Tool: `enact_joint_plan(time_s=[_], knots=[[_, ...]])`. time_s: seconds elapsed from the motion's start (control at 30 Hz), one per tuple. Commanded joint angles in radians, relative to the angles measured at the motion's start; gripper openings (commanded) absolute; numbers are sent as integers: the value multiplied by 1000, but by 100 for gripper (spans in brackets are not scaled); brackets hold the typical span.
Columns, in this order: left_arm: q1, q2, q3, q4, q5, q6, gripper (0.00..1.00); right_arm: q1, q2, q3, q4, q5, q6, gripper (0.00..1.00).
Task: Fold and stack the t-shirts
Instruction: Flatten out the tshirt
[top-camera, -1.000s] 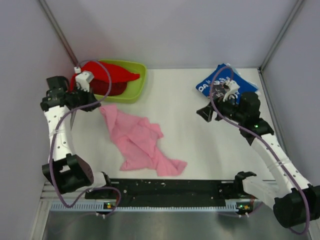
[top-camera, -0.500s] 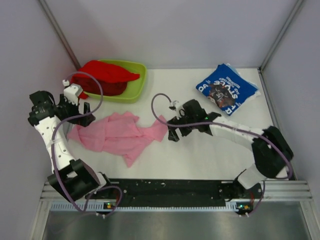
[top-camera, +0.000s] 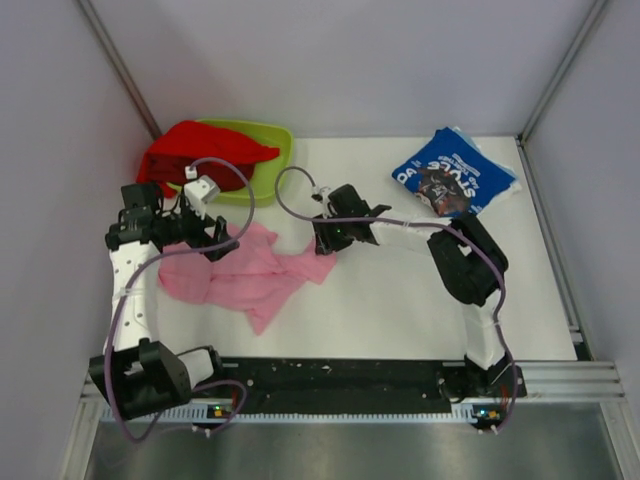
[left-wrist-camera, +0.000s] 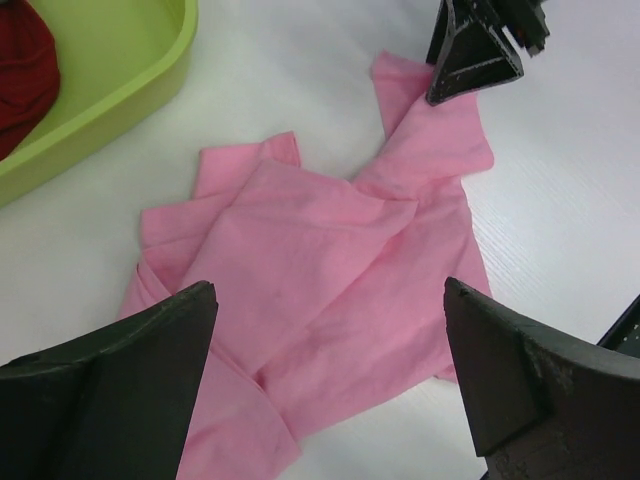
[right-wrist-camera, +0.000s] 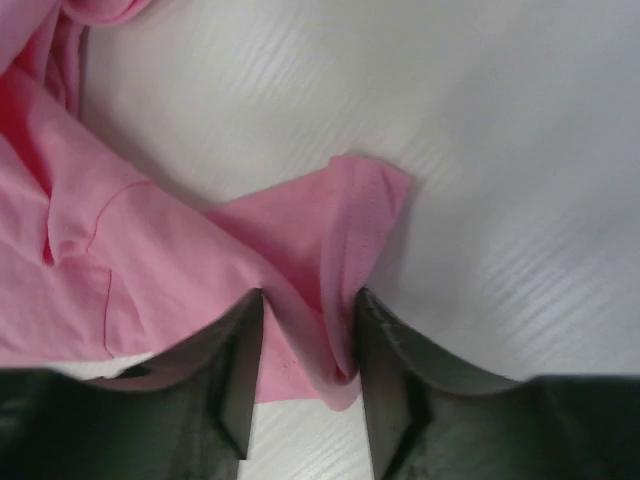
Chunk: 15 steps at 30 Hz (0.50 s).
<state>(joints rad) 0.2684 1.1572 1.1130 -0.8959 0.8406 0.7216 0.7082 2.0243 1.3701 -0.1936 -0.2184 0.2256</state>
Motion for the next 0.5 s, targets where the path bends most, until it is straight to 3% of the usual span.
enact_joint_plan(time_s=[0.0,0.03,0.07,0.17,0.27,0.47], knots=[[-8,42,27,141,80,-65,99,30,21,-17,33,-91,60,29],[-11,53,19,167,80,-76,99,24,8,-28,40,-122,66,8],[-18,68,13,181,81,-80,99,14,-18,-48,60,-169,81,0],[-79,113,-5,184,45,-36,99,-47,-163,-219,185,-286,170,0],[-219,147,-28,187,-78,85,98,-147,-356,-395,295,-329,218,0],[-460,205,-125,256,-135,553,99,-197,-676,-545,106,-283,112,0]])
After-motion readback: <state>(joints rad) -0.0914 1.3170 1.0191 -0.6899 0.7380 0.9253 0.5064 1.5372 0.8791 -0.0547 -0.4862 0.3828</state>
